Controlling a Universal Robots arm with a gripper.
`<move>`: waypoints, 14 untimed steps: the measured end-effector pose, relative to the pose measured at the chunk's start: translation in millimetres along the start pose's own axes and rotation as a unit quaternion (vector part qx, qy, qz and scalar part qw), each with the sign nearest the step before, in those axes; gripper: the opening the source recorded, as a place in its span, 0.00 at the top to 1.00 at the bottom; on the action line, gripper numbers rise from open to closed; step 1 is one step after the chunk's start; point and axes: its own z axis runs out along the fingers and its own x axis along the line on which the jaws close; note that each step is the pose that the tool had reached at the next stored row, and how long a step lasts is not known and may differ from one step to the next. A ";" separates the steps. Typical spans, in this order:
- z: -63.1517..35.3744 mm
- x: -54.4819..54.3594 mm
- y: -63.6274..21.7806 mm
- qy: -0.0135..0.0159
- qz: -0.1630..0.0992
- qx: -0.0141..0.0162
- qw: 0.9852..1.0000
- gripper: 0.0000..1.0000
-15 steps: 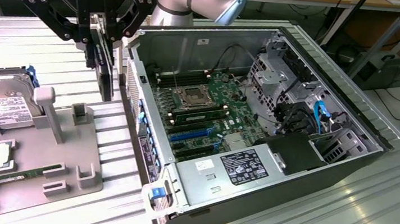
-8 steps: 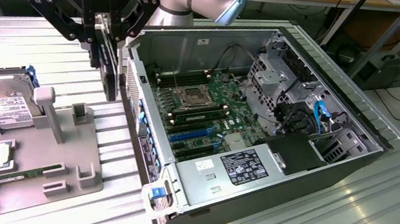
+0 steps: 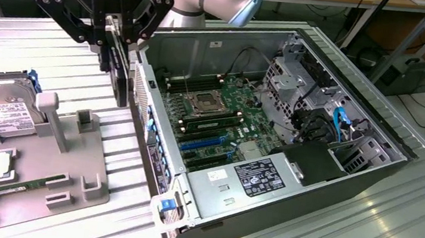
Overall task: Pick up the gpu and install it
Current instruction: 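Pick up the gpu and move the gpu toward the slot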
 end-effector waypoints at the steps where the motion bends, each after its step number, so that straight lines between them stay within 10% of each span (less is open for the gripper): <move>1: 0.0 -0.5 0.0 0.000 0.000 0.000 1.000 0.72; 14: 0.1 -9.1 -0.6 0.000 0.000 0.000 1.000 0.72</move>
